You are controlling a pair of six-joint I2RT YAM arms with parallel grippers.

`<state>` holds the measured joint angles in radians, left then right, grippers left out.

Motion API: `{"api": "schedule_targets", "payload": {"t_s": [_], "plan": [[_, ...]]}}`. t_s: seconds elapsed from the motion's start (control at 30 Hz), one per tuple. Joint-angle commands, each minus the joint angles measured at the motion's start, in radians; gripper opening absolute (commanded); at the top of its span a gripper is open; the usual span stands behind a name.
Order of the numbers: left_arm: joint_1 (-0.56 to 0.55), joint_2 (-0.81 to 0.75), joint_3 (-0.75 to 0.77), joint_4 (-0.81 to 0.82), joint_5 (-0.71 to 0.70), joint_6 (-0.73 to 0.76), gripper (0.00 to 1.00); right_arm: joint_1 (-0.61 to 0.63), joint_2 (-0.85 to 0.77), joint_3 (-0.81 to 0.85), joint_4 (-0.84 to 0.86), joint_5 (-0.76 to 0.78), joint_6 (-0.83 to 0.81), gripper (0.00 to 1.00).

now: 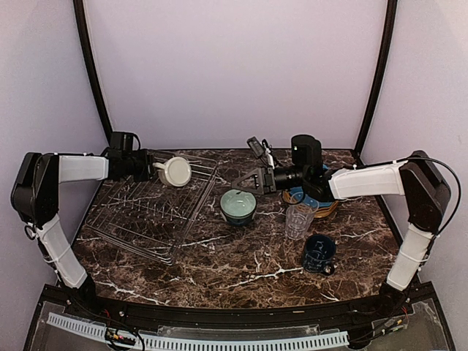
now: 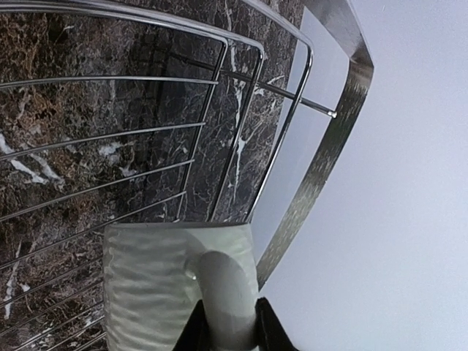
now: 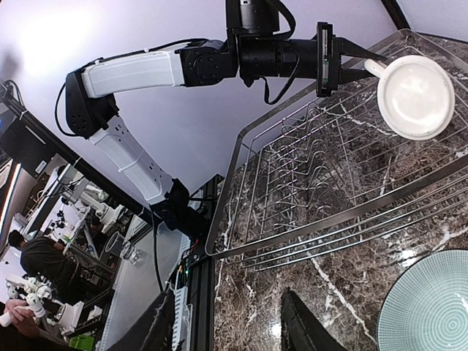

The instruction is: Load the mixed dishes into the dish rack

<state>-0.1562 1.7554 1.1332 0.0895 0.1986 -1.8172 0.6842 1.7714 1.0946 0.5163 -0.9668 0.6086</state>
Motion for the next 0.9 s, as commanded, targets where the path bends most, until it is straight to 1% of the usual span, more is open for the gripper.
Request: {"api": "schedule_targets", "payload": {"t_s": [0.0,0.07,0.23,0.37,0.5,0.57,0.67,0.77,0.87], "plan": [[0.002,-0.044,-0.071,0.021,0.011,-0.087,0.03,-0.008,0.0,-0.007,0.034,-0.004,0.015,0.47],[0.001,-0.061,-0.082,0.022,0.005,-0.096,0.01,-0.008,0.004,-0.003,0.037,-0.006,0.021,0.47],[-0.012,-0.097,-0.141,0.057,0.002,-0.152,0.01,-0.008,0.013,0.005,0.041,-0.014,0.032,0.46],[-0.05,-0.113,-0.156,0.098,-0.026,-0.208,0.01,-0.008,0.021,0.01,0.044,-0.016,0.037,0.45],[-0.106,-0.105,-0.152,0.102,-0.071,-0.271,0.01,-0.008,0.025,0.006,0.062,-0.021,0.055,0.44],[-0.137,-0.093,-0.164,0.156,-0.095,-0.339,0.01,-0.008,0.025,0.003,0.067,-0.021,0.061,0.44],[-0.181,-0.064,-0.171,0.257,-0.111,-0.385,0.01,-0.008,0.025,0.002,0.07,-0.024,0.067,0.44],[-0.201,-0.04,-0.172,0.363,-0.132,-0.417,0.01,-0.008,0.023,0.002,0.063,-0.029,0.065,0.44],[-0.203,-0.045,-0.17,0.385,-0.162,-0.424,0.01,-0.008,0.017,-0.006,0.056,-0.025,0.054,0.44]]}}
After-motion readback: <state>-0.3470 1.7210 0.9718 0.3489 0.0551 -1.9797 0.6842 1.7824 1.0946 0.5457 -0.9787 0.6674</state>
